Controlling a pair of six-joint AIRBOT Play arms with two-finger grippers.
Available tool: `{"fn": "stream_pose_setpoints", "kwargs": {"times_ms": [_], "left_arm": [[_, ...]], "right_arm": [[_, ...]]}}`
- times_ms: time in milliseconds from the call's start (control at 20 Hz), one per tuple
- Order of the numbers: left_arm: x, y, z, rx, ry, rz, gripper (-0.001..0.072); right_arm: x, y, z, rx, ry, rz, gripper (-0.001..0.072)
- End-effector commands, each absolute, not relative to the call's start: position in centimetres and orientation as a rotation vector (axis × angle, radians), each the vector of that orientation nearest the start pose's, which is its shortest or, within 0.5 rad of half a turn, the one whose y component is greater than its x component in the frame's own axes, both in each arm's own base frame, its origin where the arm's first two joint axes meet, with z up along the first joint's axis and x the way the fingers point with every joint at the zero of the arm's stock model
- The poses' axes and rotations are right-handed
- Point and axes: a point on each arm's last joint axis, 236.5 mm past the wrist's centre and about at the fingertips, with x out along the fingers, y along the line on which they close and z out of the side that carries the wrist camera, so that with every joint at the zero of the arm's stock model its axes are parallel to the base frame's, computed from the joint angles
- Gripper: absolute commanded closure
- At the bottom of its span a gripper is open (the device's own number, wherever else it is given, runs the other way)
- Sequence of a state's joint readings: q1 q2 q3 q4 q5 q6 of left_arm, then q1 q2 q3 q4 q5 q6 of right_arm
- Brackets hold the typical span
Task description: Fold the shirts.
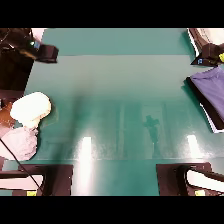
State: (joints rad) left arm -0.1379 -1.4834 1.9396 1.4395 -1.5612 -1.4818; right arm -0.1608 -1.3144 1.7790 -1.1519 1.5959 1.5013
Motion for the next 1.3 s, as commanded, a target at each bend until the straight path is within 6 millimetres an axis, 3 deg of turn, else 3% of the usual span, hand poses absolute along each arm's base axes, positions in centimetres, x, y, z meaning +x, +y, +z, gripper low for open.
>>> {"fn": "stream_pose_setpoints", "kwargs": {"times_ms": [0, 150, 200, 250, 300, 450, 650, 750, 800, 850, 900, 1050, 1150, 1250], "left_arm": [[39.7, -2.4, 14.6, 0.210, 1.266, -0.033, 0.0678], [36.0, 0.9, 8.7, 0.312, 1.425, 0.063, 0.0676], [35.2, 1.7, 6.7, 0.348, 1.455, 0.078, 0.0592], [34.8, 2.1, 4.7, 0.362, 1.470, 0.085, 0.0280], [34.7, 2.4, 2.7, 0.360, 1.470, 0.109, 0.0074], [33.8, 2.5, -1.5, 0.346, 1.487, 0.120, 0.0070], [32.8, 3.0, -4.4, 0.355, 1.493, 0.143, 0.0080], [33.1, 2.9, -4.6, 0.339, 1.478, 0.151, 0.0081], [33.2, 2.9, -4.6, 0.331, 1.470, 0.156, 0.0178], [33.4, 2.8, -4.6, 0.333, 1.462, 0.151, 0.0493], [33.7, 2.8, -4.5, 0.340, 1.450, 0.140, 0.0667], [35.0, 2.5, -2.2, 0.333, 1.414, 0.143, 0.0679], [37.3, 1.1, 2.7, 0.354, 1.298, 0.079, 0.0680], [39.5, -1.8, 10.3, 0.362, 1.097, -0.014, 0.0680]], "right_arm": [[39.6, 3.3, 20.2, 0.252, 1.077, 0.273, 0.0694], [39.7, 3.3, 20.3, 0.251, 1.074, 0.273, 0.0694], [39.7, 3.3, 20.2, 0.252, 1.074, 0.273, 0.0695], [39.8, 3.3, 20.3, 0.252, 1.071, 0.272, 0.0695], [39.8, 3.3, 20.3, 0.252, 1.070, 0.272, 0.0694], [39.8, 3.3, 20.3, 0.252, 1.071, 0.272, 0.0695], [39.7, 3.3, 20.3, 0.252, 1.072, 0.273, 0.0694], [39.7, 3.3, 20.3, 0.252, 1.072, 0.273, 0.0695], [39.7, 3.3, 20.3, 0.252, 1.072, 0.273, 0.0695], [39.7, 3.3, 20.2, 0.252, 1.074, 0.273, 0.0694], [39.7, 3.4, 20.2, 0.252, 1.074, 0.274, 0.0694], [39.7, 3.3, 20.2, 0.252, 1.073, 0.273, 0.0694], [39.7, 3.3, 20.3, 0.252, 1.072, 0.273, 0.0695], [39.8, 3.4, 20.3, 0.253, 1.070, 0.273, 0.0695]]}}
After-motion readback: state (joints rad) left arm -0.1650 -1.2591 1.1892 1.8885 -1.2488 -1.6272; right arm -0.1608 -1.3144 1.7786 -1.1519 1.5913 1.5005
